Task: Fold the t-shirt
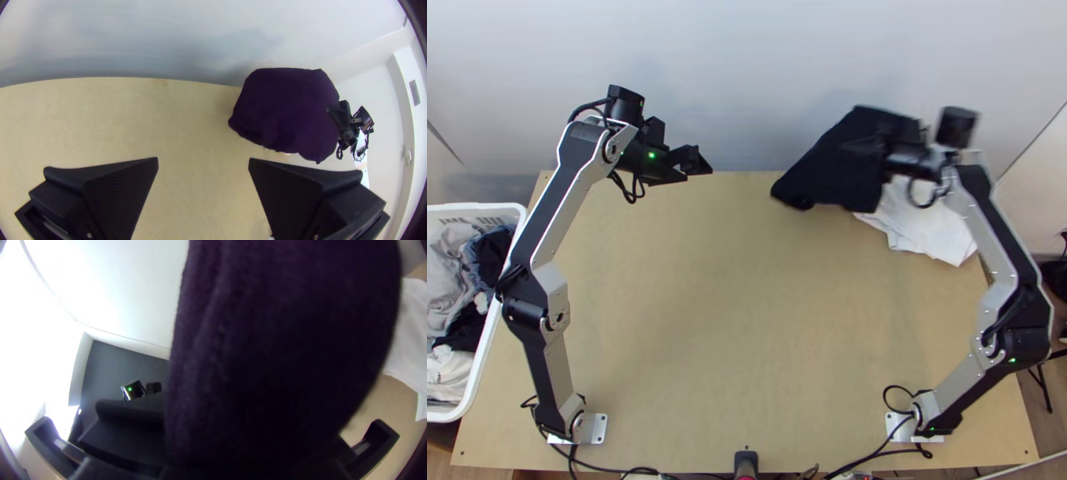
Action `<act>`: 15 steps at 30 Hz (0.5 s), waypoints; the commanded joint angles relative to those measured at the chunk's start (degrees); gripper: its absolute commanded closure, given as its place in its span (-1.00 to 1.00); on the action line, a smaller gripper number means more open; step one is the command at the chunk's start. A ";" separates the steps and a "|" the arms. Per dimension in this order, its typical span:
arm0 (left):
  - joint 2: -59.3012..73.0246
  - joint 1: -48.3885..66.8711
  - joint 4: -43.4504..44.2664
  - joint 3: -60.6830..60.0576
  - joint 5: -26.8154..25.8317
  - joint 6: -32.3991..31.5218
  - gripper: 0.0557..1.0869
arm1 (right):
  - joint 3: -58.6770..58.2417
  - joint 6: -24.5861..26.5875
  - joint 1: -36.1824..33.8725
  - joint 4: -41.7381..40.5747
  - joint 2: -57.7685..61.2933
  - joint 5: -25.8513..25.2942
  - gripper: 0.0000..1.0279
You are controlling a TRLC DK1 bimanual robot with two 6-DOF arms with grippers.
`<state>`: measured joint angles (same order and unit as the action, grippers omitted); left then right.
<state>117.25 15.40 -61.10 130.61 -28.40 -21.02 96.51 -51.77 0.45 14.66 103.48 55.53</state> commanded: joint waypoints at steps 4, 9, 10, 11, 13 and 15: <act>-0.01 -0.28 0.02 0.00 0.01 0.19 -0.91 | 6.15 -0.88 -14.16 -0.50 5.15 9.78 0.94; -0.18 -0.37 0.02 0.00 0.10 0.27 -0.91 | 6.76 0.26 -17.15 -0.42 8.40 12.06 0.94; -0.27 -0.37 0.02 0.00 0.01 0.27 -0.91 | 6.59 0.79 -17.76 -0.33 8.75 12.59 0.94; -0.27 -0.37 0.02 0.00 0.01 0.27 -0.91 | 6.50 1.14 -18.20 -0.33 9.11 12.85 0.94; -0.27 -0.37 0.02 0.00 0.01 0.27 -0.91 | 6.32 1.67 -19.08 0.20 9.72 13.64 0.94; -0.27 -0.46 0.02 0.00 0.01 0.27 -0.91 | 5.88 2.02 -19.87 0.37 9.81 14.08 0.94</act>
<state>117.08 15.07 -61.10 130.56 -28.38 -20.80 102.28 -51.11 -15.62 14.39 111.09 67.02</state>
